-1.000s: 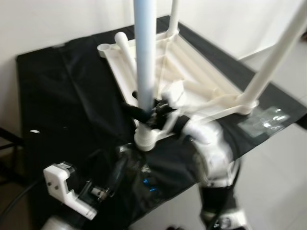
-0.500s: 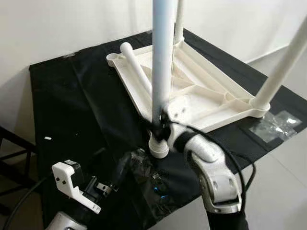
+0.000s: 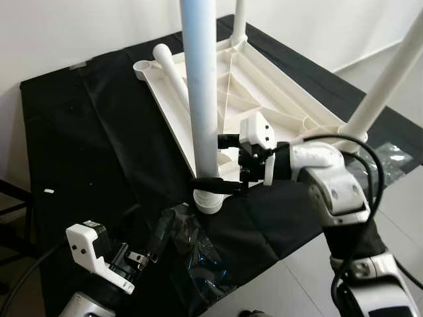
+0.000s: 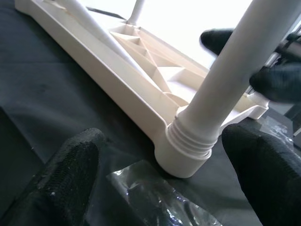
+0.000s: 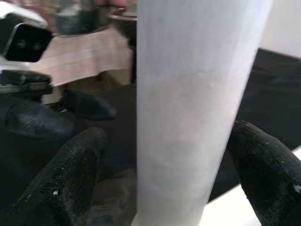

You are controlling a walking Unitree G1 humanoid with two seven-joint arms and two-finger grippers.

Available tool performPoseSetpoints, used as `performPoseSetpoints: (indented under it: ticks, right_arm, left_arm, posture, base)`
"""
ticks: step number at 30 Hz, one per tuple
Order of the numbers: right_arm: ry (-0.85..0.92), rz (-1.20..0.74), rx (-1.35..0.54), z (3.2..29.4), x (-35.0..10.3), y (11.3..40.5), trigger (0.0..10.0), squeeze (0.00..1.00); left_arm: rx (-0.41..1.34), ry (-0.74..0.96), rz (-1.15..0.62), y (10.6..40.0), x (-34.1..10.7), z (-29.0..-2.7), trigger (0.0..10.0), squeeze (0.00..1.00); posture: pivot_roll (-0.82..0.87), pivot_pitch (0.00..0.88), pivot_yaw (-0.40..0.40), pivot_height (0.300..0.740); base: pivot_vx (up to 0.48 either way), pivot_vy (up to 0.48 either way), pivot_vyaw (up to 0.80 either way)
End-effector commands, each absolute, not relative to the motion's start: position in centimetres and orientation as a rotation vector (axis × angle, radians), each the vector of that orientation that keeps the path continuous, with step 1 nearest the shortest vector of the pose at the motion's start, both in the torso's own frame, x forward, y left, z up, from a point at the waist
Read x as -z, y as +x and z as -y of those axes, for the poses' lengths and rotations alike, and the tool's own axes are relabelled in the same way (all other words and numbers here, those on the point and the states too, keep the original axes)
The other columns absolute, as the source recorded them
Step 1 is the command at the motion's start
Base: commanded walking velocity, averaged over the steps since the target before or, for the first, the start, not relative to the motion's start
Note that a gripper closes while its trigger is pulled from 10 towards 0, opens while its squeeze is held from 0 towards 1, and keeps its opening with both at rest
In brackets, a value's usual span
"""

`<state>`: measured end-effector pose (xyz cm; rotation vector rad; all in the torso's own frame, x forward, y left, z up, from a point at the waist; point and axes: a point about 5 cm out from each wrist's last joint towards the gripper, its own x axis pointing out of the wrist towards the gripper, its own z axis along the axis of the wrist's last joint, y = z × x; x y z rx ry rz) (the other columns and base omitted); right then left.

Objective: Building children table

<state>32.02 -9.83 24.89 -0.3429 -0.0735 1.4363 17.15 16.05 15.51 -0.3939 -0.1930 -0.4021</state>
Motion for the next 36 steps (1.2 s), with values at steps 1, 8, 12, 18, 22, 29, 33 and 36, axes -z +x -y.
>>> performPoseSetpoints:
  ticks: [1, 8, 12, 18, 22, 29, 33, 36]
  right_arm:
    - [-0.367, 0.089, -1.492, 9.3, -25.2, 32.6, 10.0, 0.0]
    - [-0.337, 0.093, -1.588, 9.0, -26.3, 33.8, 0.0, 0.0]
    - [-0.343, 0.093, -1.633, 8.9, -26.4, 33.9, 0.0, 0.0]
    - [-0.342, 0.078, -1.698, 8.9, -26.2, 34.1, 0.0, 0.0]
    - [-0.346, 0.077, -1.677, 9.5, -25.8, 34.2, 0.0, 0.0]
    - [-0.106, -0.132, -0.603, 8.7, -17.8, 33.5, 0.0, 0.0]
    - [-0.103, -0.249, -0.501, 8.2, -14.2, 28.3, 0.0, 0.0]
    - [-0.13, -0.215, -0.575, 7.4, -14.5, 28.2, 0.0, 0.0]
  left_arm:
    - [0.398, -0.401, 0.177, 16.8, -15.4, -16.1, 10.0, 0.0]
    - [0.398, -0.405, 0.179, 16.5, -15.5, -16.0, 10.0, 0.0]
    - [0.4, -0.405, 0.179, 16.5, -15.6, -16.0, 10.0, 0.0]
    - [0.4, -0.406, 0.18, 16.5, -15.6, -15.9, 10.0, 0.0]
    - [0.399, -0.408, 0.181, 16.5, -15.6, -15.8, 10.0, 0.0]
    - [0.391, -0.406, 0.184, 16.6, -15.5, -16.0, 10.0, 0.0]
    - [0.392, -0.402, 0.185, 17.0, -15.5, -16.2, 10.0, 0.0]
    - [0.396, -0.401, 0.181, 17.4, -15.3, -16.3, 10.0, 0.0]
  posture:
    - [0.05, 0.223, 0.019, 0.74]
    - [0.07, 0.234, 0.016, 0.74]
    - [0.07, 0.234, 0.014, 0.74]
    - [0.07, 0.234, 0.01, 0.74]
    - [0.06, 0.232, 0.003, 0.74]
    - [0.03, 0.229, -0.015, 0.74]
    - [0.02, 0.234, 0.001, 0.74]
    - [0.0, 0.205, 0.014, 0.74]
  base:
    - [0.0, 0.0, 0.0]
    - [0.0, 0.0, 0.0]
    - [0.0, 0.0, 0.0]
    - [0.0, 0.0, 0.0]
    - [0.0, 0.0, 0.0]
    - [0.0, 0.0, 0.0]
    - [0.0, 0.0, 0.0]
    - [0.0, 0.0, 0.0]
